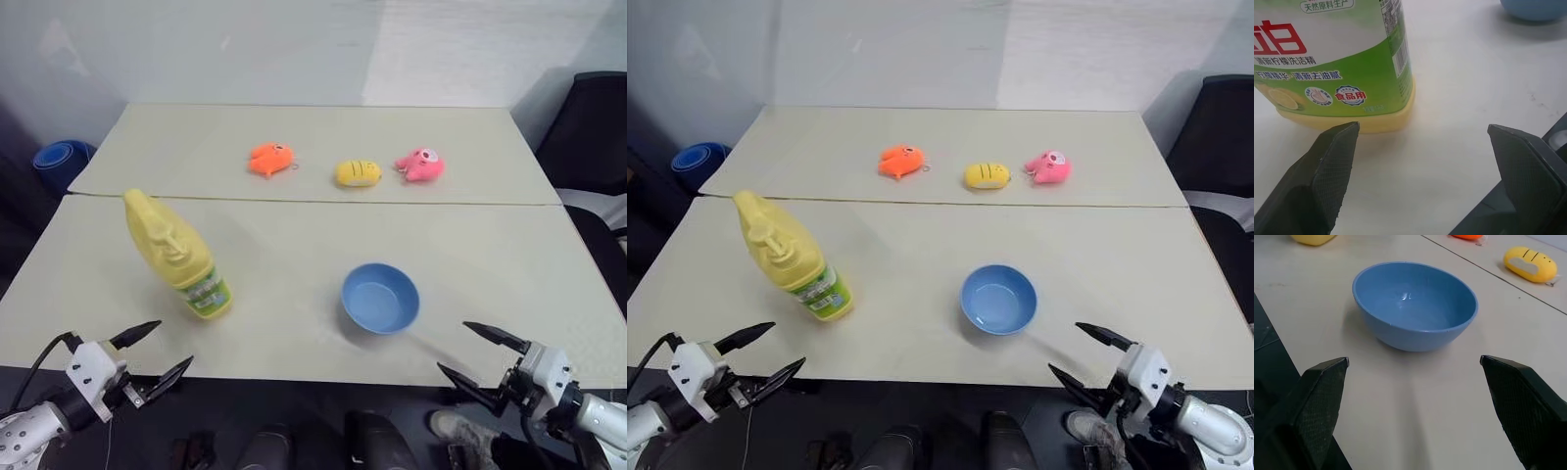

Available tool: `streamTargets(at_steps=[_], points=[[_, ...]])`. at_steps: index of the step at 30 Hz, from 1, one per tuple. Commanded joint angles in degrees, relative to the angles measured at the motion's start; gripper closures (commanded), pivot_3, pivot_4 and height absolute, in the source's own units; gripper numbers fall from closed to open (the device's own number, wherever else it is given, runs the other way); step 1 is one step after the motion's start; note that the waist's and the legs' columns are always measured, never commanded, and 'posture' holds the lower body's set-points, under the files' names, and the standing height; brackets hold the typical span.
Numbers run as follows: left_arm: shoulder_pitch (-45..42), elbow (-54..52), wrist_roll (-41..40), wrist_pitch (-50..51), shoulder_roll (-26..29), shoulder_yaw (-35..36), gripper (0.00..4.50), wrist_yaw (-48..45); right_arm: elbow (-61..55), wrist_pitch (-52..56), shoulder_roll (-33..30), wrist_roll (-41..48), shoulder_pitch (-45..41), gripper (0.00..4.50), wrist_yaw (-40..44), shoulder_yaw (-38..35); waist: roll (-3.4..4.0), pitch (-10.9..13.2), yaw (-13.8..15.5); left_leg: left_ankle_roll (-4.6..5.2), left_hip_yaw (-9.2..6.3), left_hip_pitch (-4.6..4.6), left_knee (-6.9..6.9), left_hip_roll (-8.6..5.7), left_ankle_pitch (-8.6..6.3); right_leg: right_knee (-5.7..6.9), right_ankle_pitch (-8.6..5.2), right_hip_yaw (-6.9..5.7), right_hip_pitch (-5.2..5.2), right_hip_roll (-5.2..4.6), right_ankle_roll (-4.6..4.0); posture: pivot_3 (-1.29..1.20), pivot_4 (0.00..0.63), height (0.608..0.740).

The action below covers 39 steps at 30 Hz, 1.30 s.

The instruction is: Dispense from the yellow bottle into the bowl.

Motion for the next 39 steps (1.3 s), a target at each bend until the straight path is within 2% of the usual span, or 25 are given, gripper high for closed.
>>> streamTargets(at_steps=[1,7,10,17,21,24,31,35,36,38,39], points=[[0.1,-3.5,0.5,-0.4,-0.2,-1.0,0.04,0.2,-3.9,0.6,-0.2,0.1,-1.4,0.00,-0.7,1.2,-0.04,0.0,0.0,0.00,0.00,0.00,0.00,0.01,0.00,0.00,0.00,0.00,0.00,0.01,0.00,0.00,0.150,0.740],[0.0,-13.7,-11.7,11.8,4.2,-4.1,0.04,-7.1,-17.1,18.1,-0.5,-3.0,-8.5,0.00,-7.9,11.7,-0.06,0.0,0.1,-0.04,-0.06,0.01,0.00,0.08,0.01,0.13,0.00,-0.05,-0.03,0.04,-0.03,0.00,0.150,0.740],[-0.9,-16.8,-13.5,15.6,5.9,-5.1,0.04,-7.6,-19.0,24.1,-0.1,-6.0,-11.7,0.00,-10.9,16.1,-0.04,0.1,0.3,-0.24,-0.08,-0.02,0.00,0.07,0.10,0.10,-0.02,-0.07,-0.07,0.04,-0.06,0.00,0.150,0.740],[-3.2,-22.6,-14.2,19.0,6.9,-4.8,0.04,-7.1,-15.6,29.5,1.8,-13.6,-18.2,0.00,-14.0,25.3,-0.07,0.1,0.1,-0.24,-0.09,-0.18,0.00,0.04,0.08,-0.11,-0.01,-0.11,-0.15,0.06,-0.04,0.00,0.150,0.740],[-2.9,-24.6,-14.8,20.9,7.3,-3.7,0.04,-6.9,-10.9,28.8,2.8,-16.9,-21.1,0.00,-14.8,27.8,-0.09,0.1,0.0,-0.27,-0.09,-0.17,0.00,0.06,0.08,-0.10,-0.01,-0.10,-0.17,0.11,-0.04,0.00,0.150,0.740],[-2.7,-25.5,-15.4,21.9,7.3,-2.7,0.00,-6.6,-9.0,26.7,3.0,-18.3,-22.1,0.63,-15.1,28.2,-0.10,0.1,0.0,-0.29,-0.09,-0.17,0.00,0.07,0.10,-0.08,-0.01,-0.10,-0.17,0.12,-0.04,0.00,0.150,0.740],[-3.3,-26.0,-15.6,22.9,6.4,-1.9,0.00,-5.6,-7.3,25.5,3.5,-20.1,-23.7,2.94,-15.3,29.3,-0.10,0.1,0.0,-0.31,-0.09,-0.15,0.02,0.07,0.10,-0.05,-0.01,-0.10,-0.16,0.14,-0.04,0.00,0.150,0.740],[-3.6,-27.7,-19.3,26.0,6.6,-0.8,0.00,-4.5,-6.9,24.7,3.0,-20.5,-26.2,4.31,-13.6,29.9,-0.18,0.1,-0.4,-0.31,-0.08,-0.15,0.05,0.07,0.10,-0.03,0.00,-0.09,-0.16,0.14,-0.03,0.00,0.150,0.740],[-3.3,-28.3,-21.3,27.4,6.9,0.5,0.00,-4.2,-7.3,24.4,2.5,-20.3,-27.0,4.48,-12.6,29.9,-0.23,0.1,-0.5,-0.31,-0.07,-0.09,0.06,0.07,0.11,-0.01,0.00,-0.08,-0.11,0.14,-0.03,0.00,0.150,0.740],[-3.4,-29.3,-25.9,30.0,7.2,3.5,0.41,-2.8,-8.2,24.5,1.5,-19.7,-28.9,4.50,-10.4,29.8,-0.27,0.2,-0.5,-0.34,-0.09,-0.08,0.05,0.10,0.12,0.03,0.00,-0.10,-0.11,0.16,-0.03,0.00,0.150,0.740],[-3.2,-30.4,-31.0,32.2,7.9,6.3,0.65,-1.4,-9.4,24.8,0.7,-18.7,-30.5,4.50,-8.2,29.8,-0.25,0.2,-0.5,-0.34,-0.10,-0.08,0.04,0.10,0.12,0.04,0.00,-0.10,-0.12,0.16,-0.04,0.00,0.150,0.740]])
